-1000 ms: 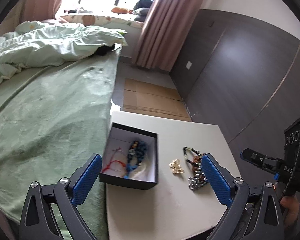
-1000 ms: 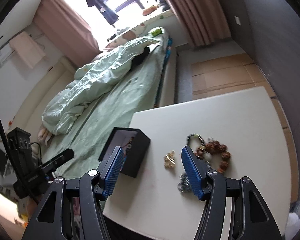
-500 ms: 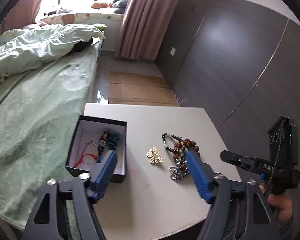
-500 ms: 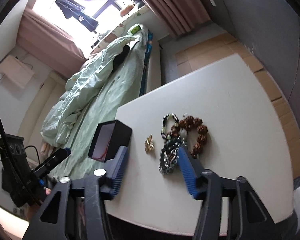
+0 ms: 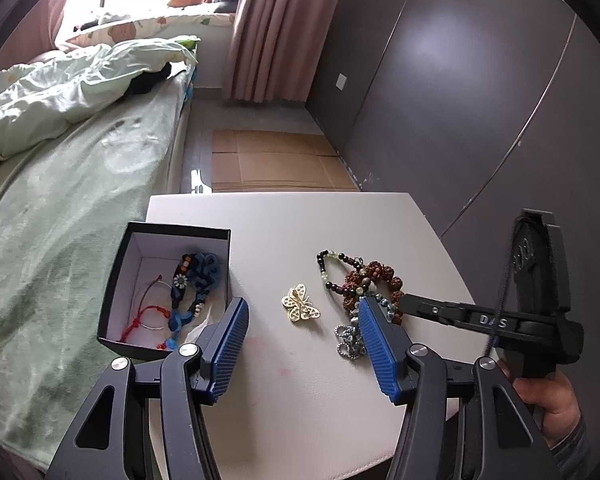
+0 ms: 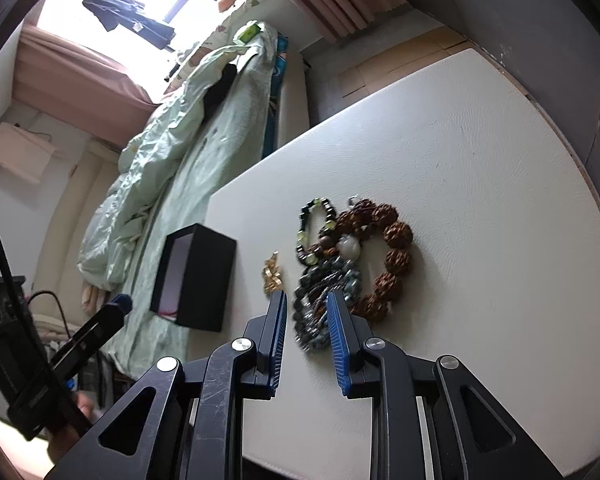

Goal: Organize jewelry
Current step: 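Grasp the green and black beaded bracelet with the right gripper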

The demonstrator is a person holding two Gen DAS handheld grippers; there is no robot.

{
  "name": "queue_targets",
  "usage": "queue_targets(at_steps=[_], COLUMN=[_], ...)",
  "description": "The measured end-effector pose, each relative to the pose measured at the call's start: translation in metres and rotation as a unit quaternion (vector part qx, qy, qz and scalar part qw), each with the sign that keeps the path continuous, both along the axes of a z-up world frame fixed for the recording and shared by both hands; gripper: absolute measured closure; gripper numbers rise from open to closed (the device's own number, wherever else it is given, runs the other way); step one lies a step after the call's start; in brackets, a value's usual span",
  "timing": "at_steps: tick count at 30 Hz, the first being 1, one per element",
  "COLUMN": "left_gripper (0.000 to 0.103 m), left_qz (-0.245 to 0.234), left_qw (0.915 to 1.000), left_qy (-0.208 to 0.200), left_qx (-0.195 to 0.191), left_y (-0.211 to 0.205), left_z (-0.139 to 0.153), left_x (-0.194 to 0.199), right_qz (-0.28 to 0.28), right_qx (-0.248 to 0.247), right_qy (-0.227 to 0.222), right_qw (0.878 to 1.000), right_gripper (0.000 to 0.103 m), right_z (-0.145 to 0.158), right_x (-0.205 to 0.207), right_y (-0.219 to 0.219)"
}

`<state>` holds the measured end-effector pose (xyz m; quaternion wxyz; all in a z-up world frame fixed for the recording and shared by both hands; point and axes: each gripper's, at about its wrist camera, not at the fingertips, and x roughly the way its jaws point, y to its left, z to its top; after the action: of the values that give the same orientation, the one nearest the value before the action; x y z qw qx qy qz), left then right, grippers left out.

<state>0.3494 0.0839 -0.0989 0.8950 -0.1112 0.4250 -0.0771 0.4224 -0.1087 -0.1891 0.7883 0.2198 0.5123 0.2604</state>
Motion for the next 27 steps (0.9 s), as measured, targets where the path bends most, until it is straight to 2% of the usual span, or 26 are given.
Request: queue_targets(at_steps=[6,17,27], left_gripper=[0.044,0.046,0.046], left_qz=[0.001,-0.005,-0.006], left_qw=[1.0,0.9999,0.9999], left_qy=[0.003,0.004,0.005], left_qx=[-0.003,-0.01,-0.015], left_y=[0.0,0.001,0.001], left_z=[-0.005,-0.01,-0.011], left_x=[0.007,0.021,0.022], right_qz=[0.004,0.006,0.009], right_qx=[-0.036,-0.069,-0.07], right_qy=[0.013,0.047,0.083], right_qw=[0.999,0.996,0.994], right_gripper=[0.079,0.079,0.078], right_z=[-0.012,-0.026,-0.027], right_x=[0.016,0.028,0.038], right_y=[0.007,0.012,0.011])
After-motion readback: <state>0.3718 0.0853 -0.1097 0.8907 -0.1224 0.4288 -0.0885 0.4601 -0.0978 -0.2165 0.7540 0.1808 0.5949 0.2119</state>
